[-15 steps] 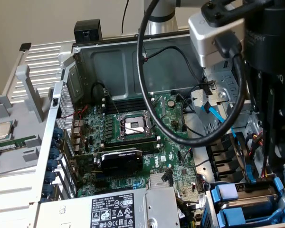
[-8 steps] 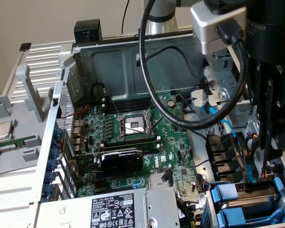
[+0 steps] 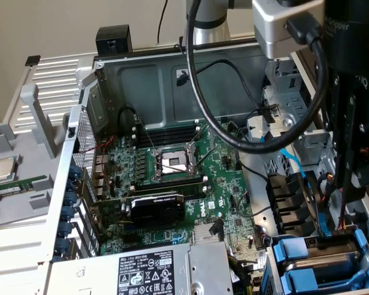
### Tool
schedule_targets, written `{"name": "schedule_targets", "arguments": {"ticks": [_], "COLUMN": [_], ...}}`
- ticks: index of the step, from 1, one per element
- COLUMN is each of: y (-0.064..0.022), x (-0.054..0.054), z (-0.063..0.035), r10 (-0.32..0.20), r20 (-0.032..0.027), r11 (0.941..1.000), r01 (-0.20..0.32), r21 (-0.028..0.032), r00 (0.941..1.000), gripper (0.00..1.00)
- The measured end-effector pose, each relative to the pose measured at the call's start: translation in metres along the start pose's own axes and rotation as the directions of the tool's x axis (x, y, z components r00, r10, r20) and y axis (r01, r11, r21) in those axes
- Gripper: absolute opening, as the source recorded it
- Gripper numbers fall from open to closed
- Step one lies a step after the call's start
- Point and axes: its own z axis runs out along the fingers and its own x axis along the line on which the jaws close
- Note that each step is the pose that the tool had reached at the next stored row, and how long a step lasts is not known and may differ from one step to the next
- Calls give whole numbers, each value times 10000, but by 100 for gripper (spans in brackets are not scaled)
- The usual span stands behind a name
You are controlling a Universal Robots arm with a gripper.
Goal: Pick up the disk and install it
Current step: 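Insert the second disk wire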
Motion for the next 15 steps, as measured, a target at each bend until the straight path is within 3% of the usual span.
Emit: {"name": "schedule_targets", "arguments": {"ticks": [15], "y": [-11], "x": [-1], "z": [2], "r10": [0], "r20": [0], "r11": [10000], "r01": [0], "r21": [-4], "r00": [10000], "gripper": [25]}}
